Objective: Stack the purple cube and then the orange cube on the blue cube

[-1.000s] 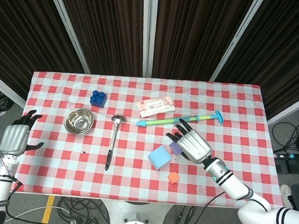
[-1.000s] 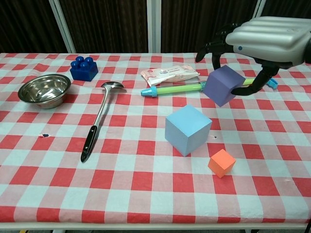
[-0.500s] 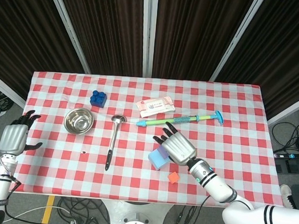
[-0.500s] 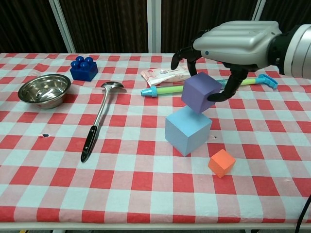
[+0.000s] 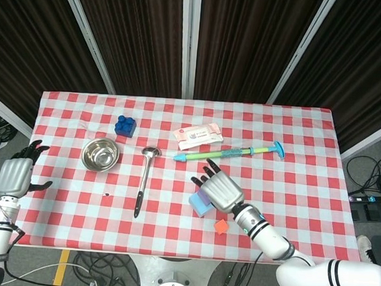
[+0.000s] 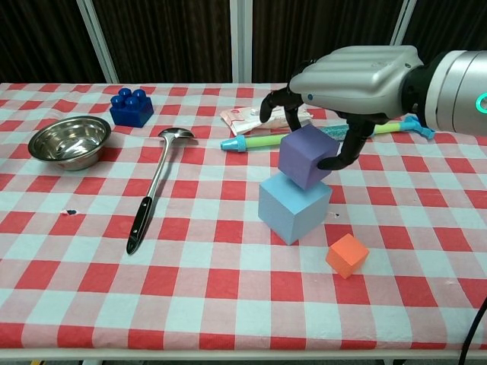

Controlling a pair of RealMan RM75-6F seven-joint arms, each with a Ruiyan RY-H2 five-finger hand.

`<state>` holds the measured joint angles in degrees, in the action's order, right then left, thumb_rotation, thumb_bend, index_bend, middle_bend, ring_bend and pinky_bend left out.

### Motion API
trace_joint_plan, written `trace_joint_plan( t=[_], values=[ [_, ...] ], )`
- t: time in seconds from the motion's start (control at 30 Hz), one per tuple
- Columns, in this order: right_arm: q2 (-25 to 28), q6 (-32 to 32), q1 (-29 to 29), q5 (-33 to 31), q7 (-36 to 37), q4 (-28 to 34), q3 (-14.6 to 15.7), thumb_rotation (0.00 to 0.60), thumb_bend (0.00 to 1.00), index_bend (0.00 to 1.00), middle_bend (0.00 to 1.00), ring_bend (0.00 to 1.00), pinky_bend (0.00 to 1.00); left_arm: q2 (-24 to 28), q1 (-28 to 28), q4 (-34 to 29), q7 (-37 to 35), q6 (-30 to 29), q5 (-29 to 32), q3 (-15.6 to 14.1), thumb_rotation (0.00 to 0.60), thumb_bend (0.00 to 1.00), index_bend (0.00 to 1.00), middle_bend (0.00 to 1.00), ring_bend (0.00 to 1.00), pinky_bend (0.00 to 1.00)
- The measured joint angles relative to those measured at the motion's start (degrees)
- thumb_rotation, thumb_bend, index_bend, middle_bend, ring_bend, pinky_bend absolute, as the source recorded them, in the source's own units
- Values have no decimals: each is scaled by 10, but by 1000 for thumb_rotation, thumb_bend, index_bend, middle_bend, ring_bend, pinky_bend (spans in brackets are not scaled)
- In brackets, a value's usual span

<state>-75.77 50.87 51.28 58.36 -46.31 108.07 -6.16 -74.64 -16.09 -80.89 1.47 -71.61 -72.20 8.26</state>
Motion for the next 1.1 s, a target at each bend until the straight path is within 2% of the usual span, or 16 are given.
trace_joint_plan(
  t=[0.2,0.67,1.1],
  values=[
    [-1,11,12,-23,-11,11,8,600,210,174,457,179,30,0,0,2,-3,2,0,0,600,53,256,204,217,304],
    [-19,39,25,-46,-25,9,25,600,208,173,457,180,29,0,0,4,-8,4,2,1,600,53,256,204,217,304],
    [-25,61,40,-92,-44,18,28,600,205,173,458,180,29,1,0,6,-14,6,3,1,600,53,256,204,217,304]
  ],
)
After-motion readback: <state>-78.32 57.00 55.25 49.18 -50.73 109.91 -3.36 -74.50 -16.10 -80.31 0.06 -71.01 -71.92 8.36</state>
